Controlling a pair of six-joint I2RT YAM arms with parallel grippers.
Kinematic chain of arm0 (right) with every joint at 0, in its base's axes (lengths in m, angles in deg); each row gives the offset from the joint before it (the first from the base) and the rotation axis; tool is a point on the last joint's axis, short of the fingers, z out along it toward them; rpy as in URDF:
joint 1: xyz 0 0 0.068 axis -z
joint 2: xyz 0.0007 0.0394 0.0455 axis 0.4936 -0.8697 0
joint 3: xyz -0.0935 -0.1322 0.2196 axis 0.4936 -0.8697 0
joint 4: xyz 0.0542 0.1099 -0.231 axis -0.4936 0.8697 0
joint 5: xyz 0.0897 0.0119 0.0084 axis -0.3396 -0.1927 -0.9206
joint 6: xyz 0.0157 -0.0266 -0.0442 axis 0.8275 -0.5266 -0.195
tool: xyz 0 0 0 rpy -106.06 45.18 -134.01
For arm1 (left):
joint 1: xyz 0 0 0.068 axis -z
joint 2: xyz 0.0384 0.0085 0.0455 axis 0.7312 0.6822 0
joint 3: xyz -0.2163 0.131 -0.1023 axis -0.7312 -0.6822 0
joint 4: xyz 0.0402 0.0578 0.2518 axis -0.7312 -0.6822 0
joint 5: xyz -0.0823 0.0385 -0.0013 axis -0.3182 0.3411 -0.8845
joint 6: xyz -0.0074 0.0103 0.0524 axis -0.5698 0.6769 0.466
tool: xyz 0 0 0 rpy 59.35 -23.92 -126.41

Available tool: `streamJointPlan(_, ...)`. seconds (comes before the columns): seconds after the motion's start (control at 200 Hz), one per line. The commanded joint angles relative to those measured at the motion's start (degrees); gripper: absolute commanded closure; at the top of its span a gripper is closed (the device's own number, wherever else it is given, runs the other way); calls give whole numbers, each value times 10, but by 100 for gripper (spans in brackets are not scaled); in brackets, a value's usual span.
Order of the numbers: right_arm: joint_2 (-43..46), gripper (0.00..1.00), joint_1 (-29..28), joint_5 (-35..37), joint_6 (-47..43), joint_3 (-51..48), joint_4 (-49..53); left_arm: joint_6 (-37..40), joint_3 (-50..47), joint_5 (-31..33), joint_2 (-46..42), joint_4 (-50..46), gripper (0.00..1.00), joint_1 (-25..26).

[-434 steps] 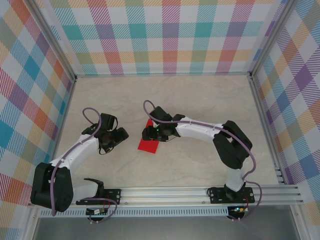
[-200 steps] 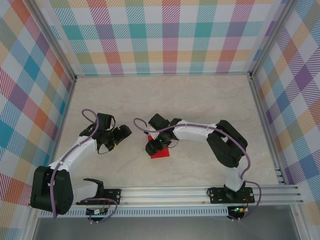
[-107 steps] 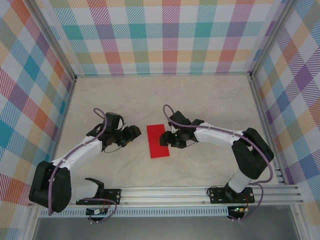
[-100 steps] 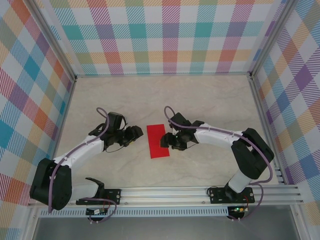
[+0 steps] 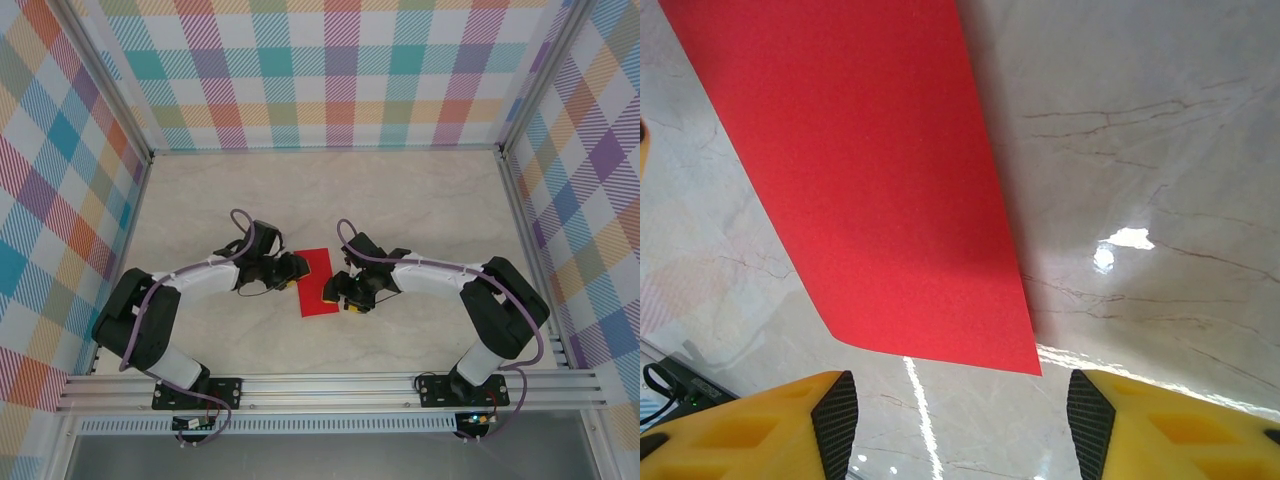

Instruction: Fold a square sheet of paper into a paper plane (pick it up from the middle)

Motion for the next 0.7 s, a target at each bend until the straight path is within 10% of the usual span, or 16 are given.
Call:
streamJointPlan(0.0,-3,40,3,-11,6,-2,-9,7,26,26,25,-6,63,6)
streamJointPlan(0.695,-27,43,7,-33,25,-2,-32,30,49,61,105,-38,66,5)
